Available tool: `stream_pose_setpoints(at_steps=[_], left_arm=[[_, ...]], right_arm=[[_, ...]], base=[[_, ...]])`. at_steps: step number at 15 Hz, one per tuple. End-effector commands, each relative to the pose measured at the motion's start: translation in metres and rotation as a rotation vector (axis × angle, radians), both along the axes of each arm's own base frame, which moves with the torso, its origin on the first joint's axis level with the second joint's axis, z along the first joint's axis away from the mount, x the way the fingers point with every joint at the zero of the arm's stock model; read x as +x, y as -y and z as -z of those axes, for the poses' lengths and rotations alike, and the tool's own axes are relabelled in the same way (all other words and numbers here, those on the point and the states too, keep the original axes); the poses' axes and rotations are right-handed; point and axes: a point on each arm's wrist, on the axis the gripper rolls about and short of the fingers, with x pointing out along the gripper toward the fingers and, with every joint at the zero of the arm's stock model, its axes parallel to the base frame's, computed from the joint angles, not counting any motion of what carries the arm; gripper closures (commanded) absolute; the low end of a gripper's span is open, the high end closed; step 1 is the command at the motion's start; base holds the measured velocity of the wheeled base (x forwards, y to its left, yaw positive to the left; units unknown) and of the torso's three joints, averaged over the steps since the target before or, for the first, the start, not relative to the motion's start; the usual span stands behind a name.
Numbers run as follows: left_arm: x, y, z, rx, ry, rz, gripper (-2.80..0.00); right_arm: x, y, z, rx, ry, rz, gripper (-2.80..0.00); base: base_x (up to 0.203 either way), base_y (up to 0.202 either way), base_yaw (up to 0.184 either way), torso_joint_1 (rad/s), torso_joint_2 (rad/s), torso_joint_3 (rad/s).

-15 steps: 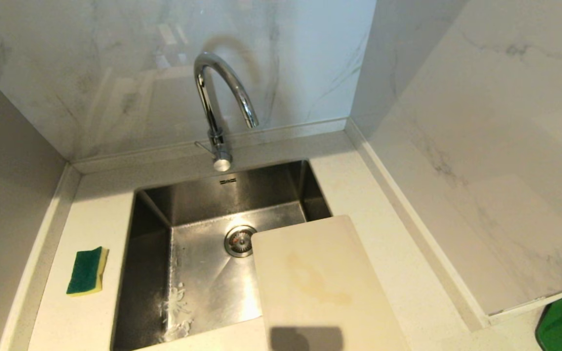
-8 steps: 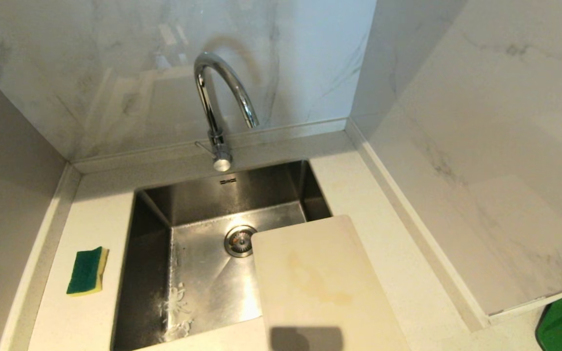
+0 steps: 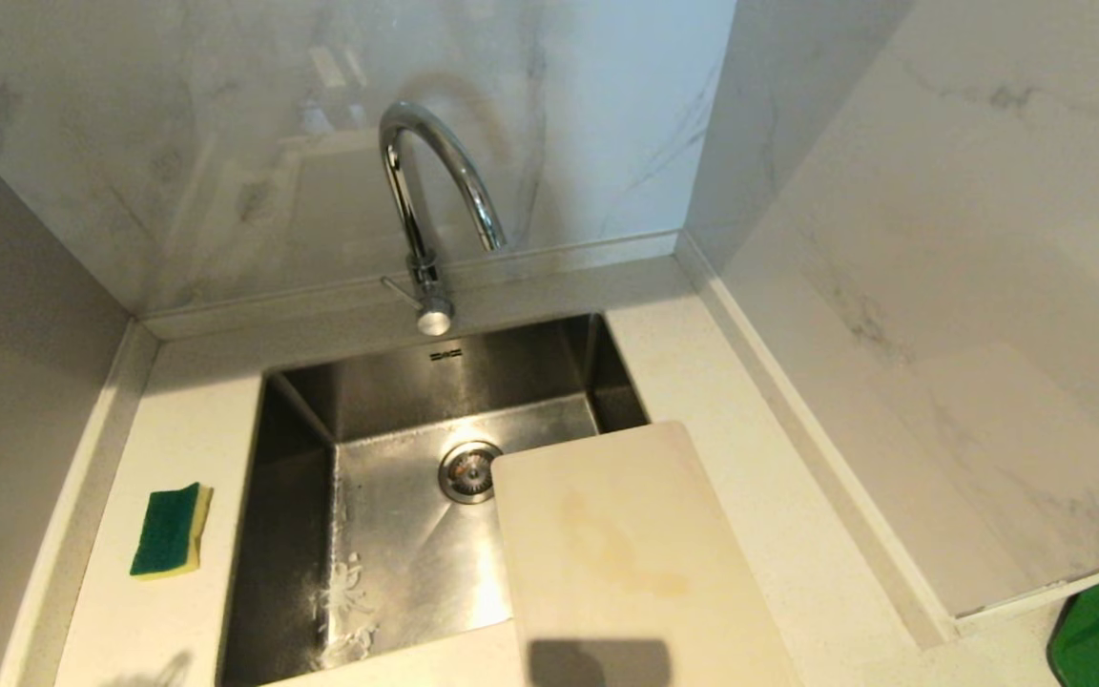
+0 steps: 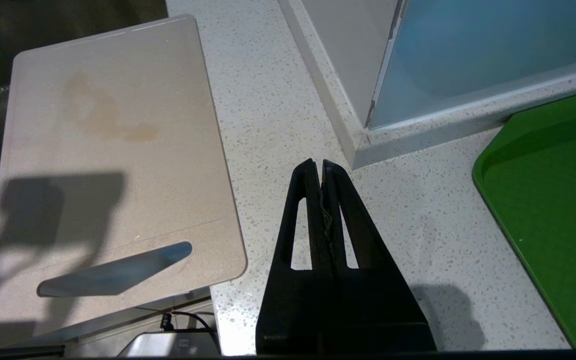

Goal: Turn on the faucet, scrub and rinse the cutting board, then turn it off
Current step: Turn on the tap

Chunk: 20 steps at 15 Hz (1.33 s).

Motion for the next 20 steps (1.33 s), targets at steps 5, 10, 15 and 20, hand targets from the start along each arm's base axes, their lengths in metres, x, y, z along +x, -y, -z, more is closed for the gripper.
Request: stream_pose_setpoints(at_steps=[5,10,15,20], left_arm=[[0.119,0.003,-0.055,-0.017,-0.251,0.063,0.0],[0.232,0.015,-0.054,-0.099,-0.269,0.123,0.0],[0.307,0.039,-0.058,-0.127,-0.242,0.155,0.0],[0.344,0.053,-0.056,-0.198,-0.239,0.105,0.0]], right_arm=[[0.0,0.0,0.0,0.001,-0.001,0.0,0.0],[0.0,0.0,0.0,0.0,0.0,0.0,0.0],[0.0,0.0,0.0,0.0,0.0,0.0,0.0],[0.0,0.0,0.0,0.0,0.0,0.001,0.0]], base=[[0.0,0.0,0.0,0.0,0.0,0.0],[0.0,0.0,0.0,0.0,0.0,0.0],[0.0,0.0,0.0,0.0,0.0,0.0],[0.0,0.0,0.0,0.0,0.0,0.0]])
